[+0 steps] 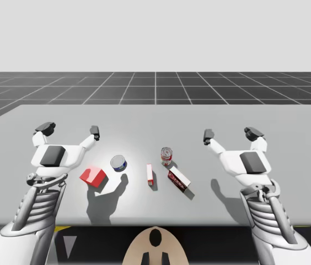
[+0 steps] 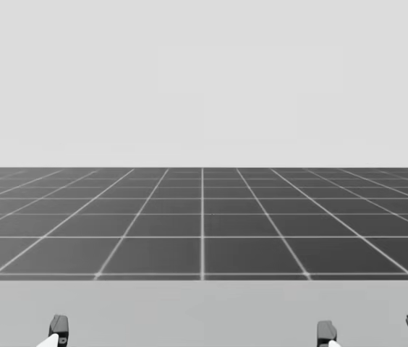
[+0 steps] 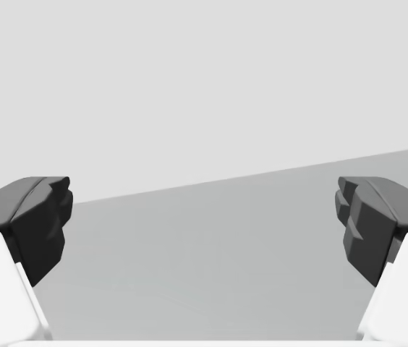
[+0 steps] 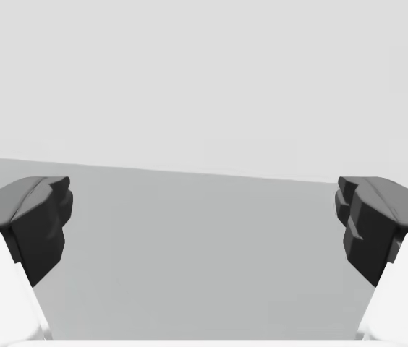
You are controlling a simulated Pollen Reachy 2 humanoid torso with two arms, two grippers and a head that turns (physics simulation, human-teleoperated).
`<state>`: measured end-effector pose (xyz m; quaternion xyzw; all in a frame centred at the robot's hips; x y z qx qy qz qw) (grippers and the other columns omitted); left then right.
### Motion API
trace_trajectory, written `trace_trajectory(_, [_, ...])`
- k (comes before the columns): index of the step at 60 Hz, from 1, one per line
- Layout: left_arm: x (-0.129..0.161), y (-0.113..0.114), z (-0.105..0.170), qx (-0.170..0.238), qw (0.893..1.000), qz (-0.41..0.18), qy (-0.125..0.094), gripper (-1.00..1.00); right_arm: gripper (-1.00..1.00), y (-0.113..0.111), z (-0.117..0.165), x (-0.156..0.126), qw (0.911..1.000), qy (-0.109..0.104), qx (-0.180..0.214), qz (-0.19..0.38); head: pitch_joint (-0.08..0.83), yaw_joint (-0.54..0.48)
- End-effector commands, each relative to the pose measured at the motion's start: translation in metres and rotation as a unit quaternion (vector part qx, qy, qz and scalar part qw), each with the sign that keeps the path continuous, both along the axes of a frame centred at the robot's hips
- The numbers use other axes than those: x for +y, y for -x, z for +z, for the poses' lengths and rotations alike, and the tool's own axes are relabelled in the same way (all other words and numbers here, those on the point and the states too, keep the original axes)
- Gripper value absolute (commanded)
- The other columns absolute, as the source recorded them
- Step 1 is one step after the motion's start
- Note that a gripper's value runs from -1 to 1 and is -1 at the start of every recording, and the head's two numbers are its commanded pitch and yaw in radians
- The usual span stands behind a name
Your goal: Find the red cube and pick it up.
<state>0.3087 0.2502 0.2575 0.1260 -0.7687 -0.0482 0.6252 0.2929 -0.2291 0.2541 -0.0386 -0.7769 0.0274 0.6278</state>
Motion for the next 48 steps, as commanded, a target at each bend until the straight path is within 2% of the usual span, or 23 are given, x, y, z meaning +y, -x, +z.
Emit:
trace_trajectory(1, [0.0002, -0.0002, 0.0001, 0.000, 1.000, 0.000, 0.000, -1.00, -1.00, 0.0022, -0.0033, 0.0011, 0.9996, -0.012, -0.004, -0.025, -0.004, 0.00])
trace_trajectory(11, [0.0006, -0.0001, 0.0002, 0.000, 1.000, 0.001, 0.001, -1.00, -1.00, -0.0005, -0.0018, 0.0030, 0.9997, -0.018, 0.018, 0.004, 0.033, -0.01])
trace_trajectory(14, [0.0007, 0.0000, 0.0003, 0.000, 1.000, 0.001, 0.001, -1.00, -1.00, -0.0016, -0.0016, 0.0037, 0.9997, -0.007, 0.022, -0.007, 0.057, -0.01])
trace_trajectory(20, [0.0012, -0.0002, 0.0001, 0.000, 1.000, 0.001, 0.001, -1.00, -1.00, -0.0024, -0.0023, 0.0050, 0.9996, 0.012, 0.019, -0.019, 0.141, -0.01])
trace_trajectory(32, [0.0019, -0.0008, 0.0002, -0.003, 1.000, 0.001, 0.000, -1.00, -1.00, -0.0028, -0.0031, 0.0058, 0.9995, 0.018, 0.019, -0.019, 0.305, 0.01])
trace_trajectory(48, [0.0017, -0.0013, 0.0007, -0.002, 1.000, 0.002, 0.003, -1.00, -1.00, -0.0019, -0.0045, 0.0074, 0.9993, 0.032, 0.016, -0.014, 0.489, 0.11])
